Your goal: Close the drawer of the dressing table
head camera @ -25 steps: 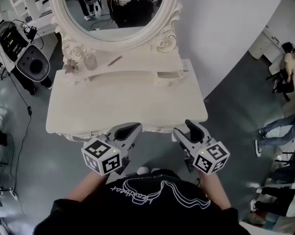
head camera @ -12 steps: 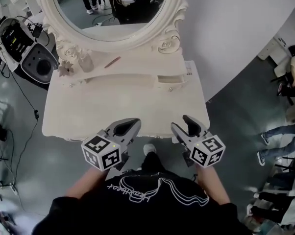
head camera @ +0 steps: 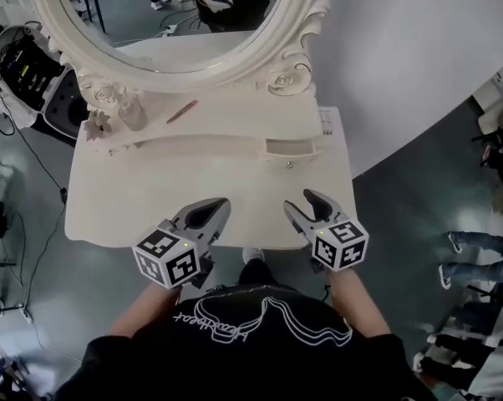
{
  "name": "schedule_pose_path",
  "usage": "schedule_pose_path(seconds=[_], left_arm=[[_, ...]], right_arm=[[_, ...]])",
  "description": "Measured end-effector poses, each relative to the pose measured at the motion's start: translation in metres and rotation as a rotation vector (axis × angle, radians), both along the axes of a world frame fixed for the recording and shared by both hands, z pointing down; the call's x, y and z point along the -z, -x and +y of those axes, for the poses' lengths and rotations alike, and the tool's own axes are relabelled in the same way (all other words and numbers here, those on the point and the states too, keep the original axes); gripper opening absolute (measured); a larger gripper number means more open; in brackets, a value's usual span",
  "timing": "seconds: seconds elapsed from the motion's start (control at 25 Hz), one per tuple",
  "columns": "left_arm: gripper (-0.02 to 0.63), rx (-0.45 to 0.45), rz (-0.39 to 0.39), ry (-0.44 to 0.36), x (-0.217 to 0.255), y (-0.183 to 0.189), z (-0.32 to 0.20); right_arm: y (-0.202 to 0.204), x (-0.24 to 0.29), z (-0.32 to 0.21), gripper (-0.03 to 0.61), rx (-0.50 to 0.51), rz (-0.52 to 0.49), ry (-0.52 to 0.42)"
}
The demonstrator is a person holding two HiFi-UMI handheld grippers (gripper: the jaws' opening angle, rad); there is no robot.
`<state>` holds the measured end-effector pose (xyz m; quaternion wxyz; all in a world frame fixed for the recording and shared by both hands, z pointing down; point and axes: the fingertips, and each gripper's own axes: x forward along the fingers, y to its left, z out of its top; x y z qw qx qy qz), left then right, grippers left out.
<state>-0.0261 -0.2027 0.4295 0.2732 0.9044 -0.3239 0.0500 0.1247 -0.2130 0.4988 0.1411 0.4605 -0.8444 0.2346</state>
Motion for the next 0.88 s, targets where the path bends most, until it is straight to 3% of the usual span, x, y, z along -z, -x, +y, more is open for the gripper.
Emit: schedule_pose_path(seconds=[0.44,0.88], left_arm=[[0.003,0.042,-0.023,0.057,-0.027,0.009,-0.031],[0.003,0.081,-0.044,0.095,-0.044,0.023,-0.055]], right_arm=[[-0.008,-0.057,-0.060,0.210,-0.028,0.145,0.050],[-0.015,-0.091,-0.097,0.158,-0.107,0.194,0.088]])
